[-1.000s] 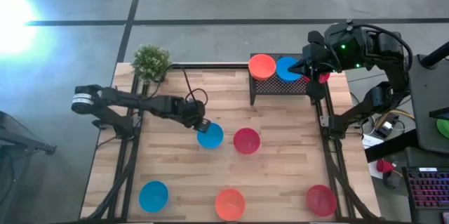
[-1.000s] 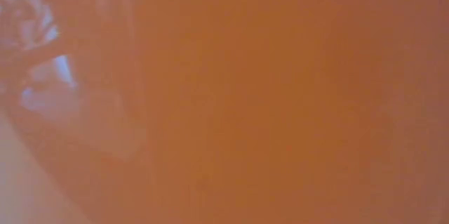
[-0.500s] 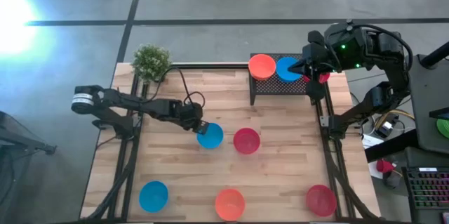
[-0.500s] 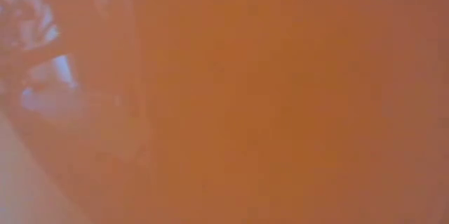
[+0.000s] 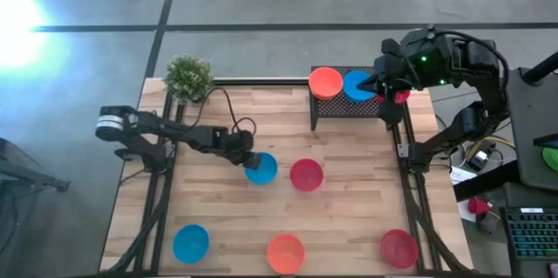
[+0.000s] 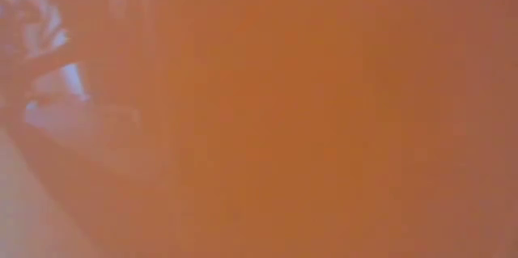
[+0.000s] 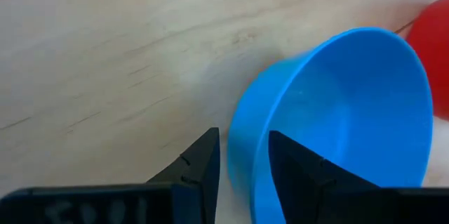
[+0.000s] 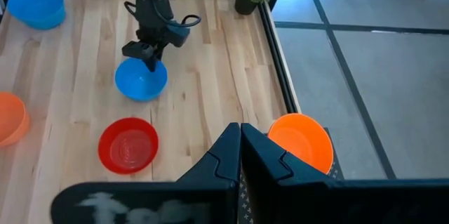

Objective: Pick & Place Mini bowls
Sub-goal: Stack the right blue bowl on top of the blue bowl on the shelf

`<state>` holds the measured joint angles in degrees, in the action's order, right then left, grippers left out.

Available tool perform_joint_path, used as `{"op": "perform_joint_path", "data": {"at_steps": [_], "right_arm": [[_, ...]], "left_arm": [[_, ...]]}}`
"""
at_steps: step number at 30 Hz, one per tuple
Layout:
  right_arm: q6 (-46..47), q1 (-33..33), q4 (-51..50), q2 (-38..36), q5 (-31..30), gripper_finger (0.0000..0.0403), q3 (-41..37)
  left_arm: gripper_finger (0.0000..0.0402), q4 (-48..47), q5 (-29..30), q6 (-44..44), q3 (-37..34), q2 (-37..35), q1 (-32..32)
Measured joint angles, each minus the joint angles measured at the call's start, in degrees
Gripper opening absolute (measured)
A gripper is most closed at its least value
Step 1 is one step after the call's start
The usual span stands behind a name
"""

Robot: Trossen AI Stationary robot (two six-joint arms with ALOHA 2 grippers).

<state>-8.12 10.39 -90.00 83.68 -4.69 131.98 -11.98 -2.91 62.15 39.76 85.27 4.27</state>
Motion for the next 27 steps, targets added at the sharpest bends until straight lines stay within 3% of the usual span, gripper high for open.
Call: {"op": "perform_joint_path", "data": {"at_steps": [4,9,17,22,27], "right_arm": [[0.1,0.0,0.0,0.0,0.0,0.0008,-0.3],[0.0,0.0,0.0,0.0,0.0,0.0008,-0.4],[0.0,0.0,0.0,0.0,0.0,0.0008,-0.4],[0.0,0.0,0.4,0.0,0.0,0.0008,-0.8],[0.6,0.0,0.9,0.0,-4.6,0.0008,-2.3]], "left_arm": [[0.0089,0.0,-0.2,-0.1,0.4,0.4,0.0],[0.001,-0.1,-0.6,-0.2,0.7,0.4,0.0],[0.0002,-0.8,0.2,-3.8,6.1,-0.4,0.0],[0.0001,-7.6,6.8,-10.9,15.0,-1.5,0.1],[0.0001,-19.9,21.2,-18.0,26.0,-1.7,0.1]]}}
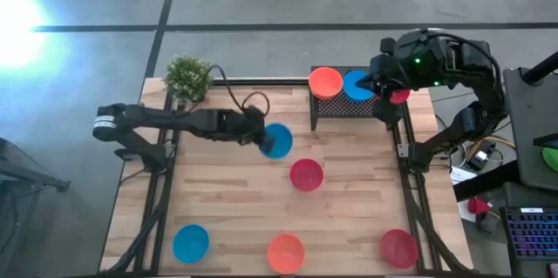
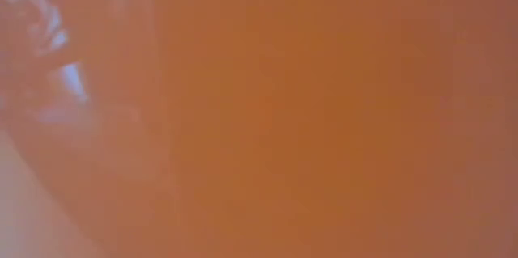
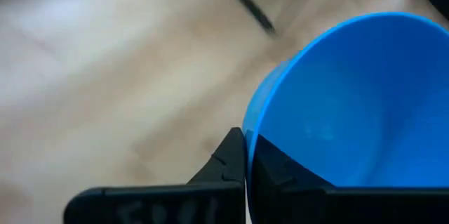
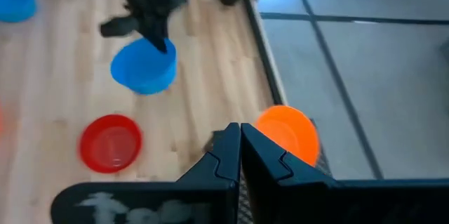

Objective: Pick & Place Mini bowls
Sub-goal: Stack the right blue bowl on top of the blue bowl on the shelf

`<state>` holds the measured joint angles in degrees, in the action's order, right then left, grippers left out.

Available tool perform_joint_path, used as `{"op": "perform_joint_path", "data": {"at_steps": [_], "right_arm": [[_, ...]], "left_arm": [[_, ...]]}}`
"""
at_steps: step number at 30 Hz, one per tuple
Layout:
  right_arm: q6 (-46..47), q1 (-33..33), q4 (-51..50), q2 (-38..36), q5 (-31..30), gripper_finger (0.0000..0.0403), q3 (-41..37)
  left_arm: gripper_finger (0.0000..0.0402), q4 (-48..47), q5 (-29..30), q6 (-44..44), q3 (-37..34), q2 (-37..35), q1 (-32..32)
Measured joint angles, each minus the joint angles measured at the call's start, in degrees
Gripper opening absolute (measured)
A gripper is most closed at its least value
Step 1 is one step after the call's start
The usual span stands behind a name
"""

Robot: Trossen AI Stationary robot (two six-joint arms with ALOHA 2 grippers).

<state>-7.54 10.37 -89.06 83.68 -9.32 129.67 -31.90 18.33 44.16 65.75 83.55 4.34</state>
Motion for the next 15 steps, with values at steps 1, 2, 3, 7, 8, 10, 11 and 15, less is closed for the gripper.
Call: {"op": "perform_joint_path", "data": {"at_steps": [1,2,3,7,8,10,11,15], "right_arm": [[0.2,0.0,0.6,0.0,-1.2,0.0008,-0.8],[0.3,0.0,1.6,-0.1,-2.3,0.0008,-1.7],[0.3,0.0,2.7,-0.1,-2.9,0.0008,-2.7],[-2.4,0.0,8.3,0.0,-2.8,0.0008,-7.8],[-3.1,-0.2,10.4,-0.2,-2.6,0.0008,-9.5],[-4.7,-0.7,15.1,-0.8,-2.5,0.0008,-13.5],[-5.5,-1.1,17.8,-1.1,-2.5,0.0008,-15.7],[-7.3,-2.2,28.0,-3.3,-2.5,0.0008,-23.9]], "left_arm": [[0.0001,-1.6,3.8,-1.5,2.1,0.0,0.0],[0.0001,-2.7,7.7,-3.2,4.2,0.0,-0.1],[0.0001,-3.2,11.9,-5.1,6.0,0.0,-0.2],[0.0,-3.1,23.9,-15.7,12.2,0.0,-0.3],[0.0,-3.0,26.1,-18.5,13.3,0.0,-0.3],[0.0,-2.6,30.7,-23.9,15.0,0.0,-0.3],[0.0,-2.5,32.8,-25.7,15.6,0.0,-0.3],[0.0,-2.3,38.8,-31.1,17.0,0.0,-0.4]]}}
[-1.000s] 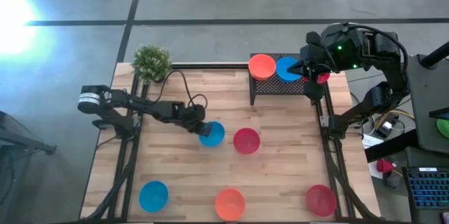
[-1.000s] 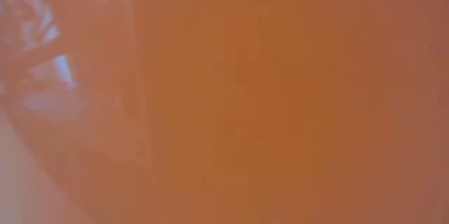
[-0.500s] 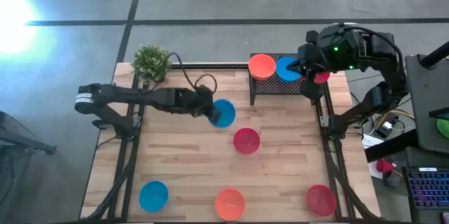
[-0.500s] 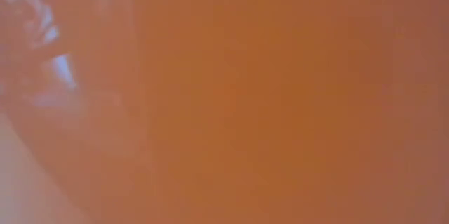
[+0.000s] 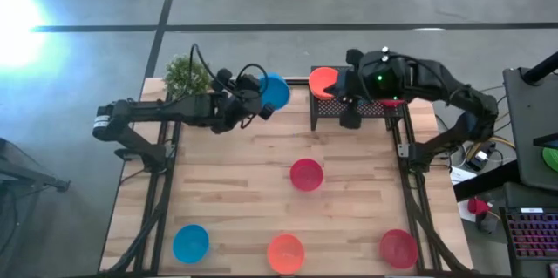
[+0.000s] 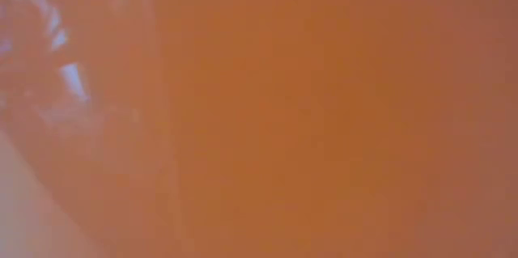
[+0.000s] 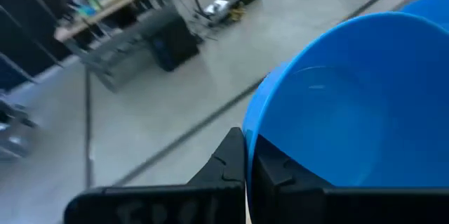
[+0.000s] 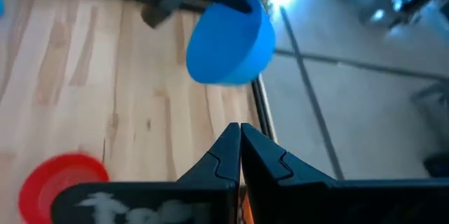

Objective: Pick & Place Mini bowls
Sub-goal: Stack the right blue bowl on top of the blue bowl on the shelf

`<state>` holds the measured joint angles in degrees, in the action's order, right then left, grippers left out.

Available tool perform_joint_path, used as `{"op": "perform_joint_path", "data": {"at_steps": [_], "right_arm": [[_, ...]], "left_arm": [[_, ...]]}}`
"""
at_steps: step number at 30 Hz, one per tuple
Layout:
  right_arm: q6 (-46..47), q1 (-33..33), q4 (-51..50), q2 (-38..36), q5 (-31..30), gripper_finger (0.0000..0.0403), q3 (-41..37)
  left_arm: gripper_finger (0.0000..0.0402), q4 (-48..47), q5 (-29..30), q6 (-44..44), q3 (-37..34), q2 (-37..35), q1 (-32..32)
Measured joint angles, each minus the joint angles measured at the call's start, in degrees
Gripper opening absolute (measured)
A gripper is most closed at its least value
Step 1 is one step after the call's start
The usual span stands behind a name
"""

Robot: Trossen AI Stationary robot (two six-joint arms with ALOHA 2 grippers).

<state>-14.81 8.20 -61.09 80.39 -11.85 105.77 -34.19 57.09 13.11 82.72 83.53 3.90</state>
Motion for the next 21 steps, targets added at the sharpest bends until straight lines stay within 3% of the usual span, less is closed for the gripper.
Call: {"op": "perform_joint_path", "data": {"at_steps": [5,10,16,21], "right_arm": [[-0.8,-0.1,14.1,-3.0,-0.2,0.0008,-9.3],[-0.4,-0.1,21.1,-3.9,-0.2,0.0008,-15.9],[-1.2,-0.1,27.1,-1.4,-0.3,0.0014,-18.1],[-1.3,-0.1,29.6,0.7,-0.4,0.0045,-18.1]], "left_arm": [[0.0,4.2,2.6,-6.7,-0.3,0.0,0.0],[0.0,9.4,2.6,-14.1,-0.6,0.0,0.0],[0.0,14.3,0.2,-21.0,-0.6,0.1,0.0],[0.0,14.6,-0.9,-22.3,-0.6,0.2,0.0]]}}
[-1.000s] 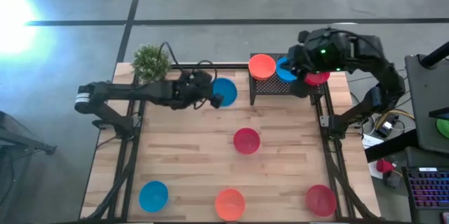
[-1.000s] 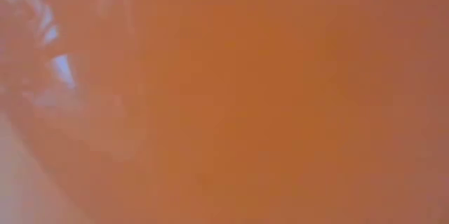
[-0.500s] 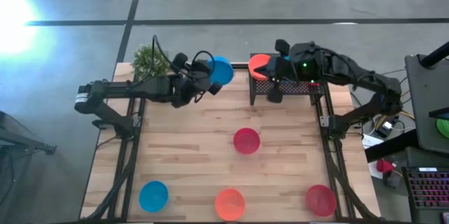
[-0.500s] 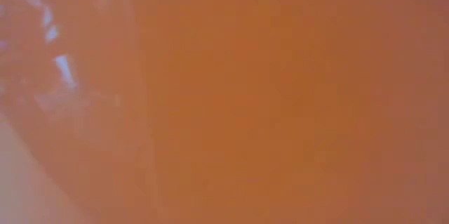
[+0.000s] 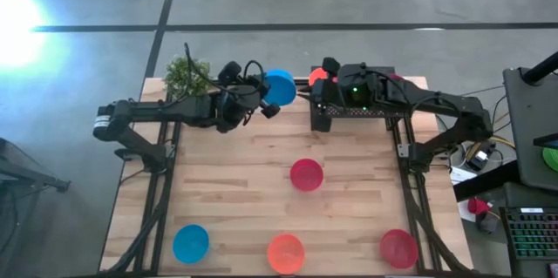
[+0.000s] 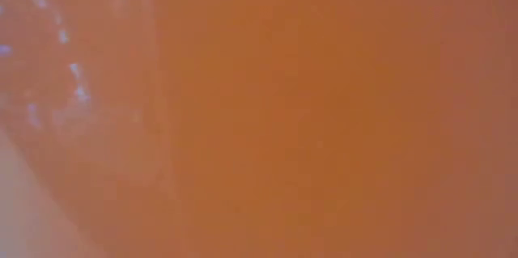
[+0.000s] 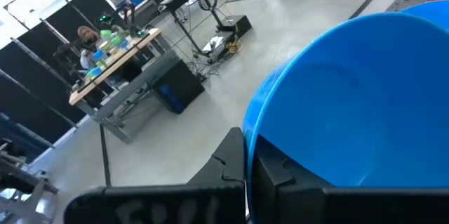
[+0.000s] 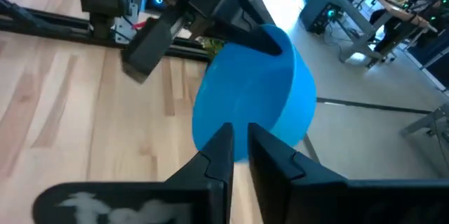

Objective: Pick & Place Mini bowls
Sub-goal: Stack the right blue bowl on top of the blue bowl on the shelf

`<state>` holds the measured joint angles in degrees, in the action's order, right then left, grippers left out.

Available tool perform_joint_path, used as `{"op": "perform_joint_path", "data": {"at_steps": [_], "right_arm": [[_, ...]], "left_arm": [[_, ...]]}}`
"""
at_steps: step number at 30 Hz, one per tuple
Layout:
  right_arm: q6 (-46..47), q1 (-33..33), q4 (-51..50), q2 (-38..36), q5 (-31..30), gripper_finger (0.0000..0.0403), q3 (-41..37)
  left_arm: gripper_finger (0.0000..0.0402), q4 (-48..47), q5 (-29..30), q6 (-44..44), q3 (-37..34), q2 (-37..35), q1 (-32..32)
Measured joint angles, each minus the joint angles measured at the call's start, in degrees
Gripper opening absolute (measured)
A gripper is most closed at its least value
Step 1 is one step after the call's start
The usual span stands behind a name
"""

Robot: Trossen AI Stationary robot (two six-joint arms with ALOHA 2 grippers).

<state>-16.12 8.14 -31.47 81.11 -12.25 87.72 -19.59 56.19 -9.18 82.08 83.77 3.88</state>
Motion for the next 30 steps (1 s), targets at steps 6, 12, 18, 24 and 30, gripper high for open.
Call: {"op": "perform_joint_path", "data": {"at_steps": [6,12,18,24,30], "right_arm": [[1.7,0.0,3.3,1.4,-8.8,0.01,0.0],[3.5,0.2,3.4,1.5,-10.9,0.0143,0.0],[4.0,0.1,3.6,1.5,-5.9,0.0165,0.0],[6.3,0.6,4.2,1.5,-5.9,0.0173,-0.5],[9.6,1.6,4.6,1.5,-5.8,0.017,-2.8]], "left_arm": [[0.0,-0.1,-1.7,0.5,0.0,0.0,0.0],[0.0,0.6,-1.7,0.5,0.0,0.0,0.0],[0.0,0.6,-1.7,0.2,0.0,0.0,0.0],[0.0,0.7,-3.8,0.3,0.0,0.0,0.0],[0.0,3.0,-5.3,0.4,-0.1,0.0,-0.2]]}}
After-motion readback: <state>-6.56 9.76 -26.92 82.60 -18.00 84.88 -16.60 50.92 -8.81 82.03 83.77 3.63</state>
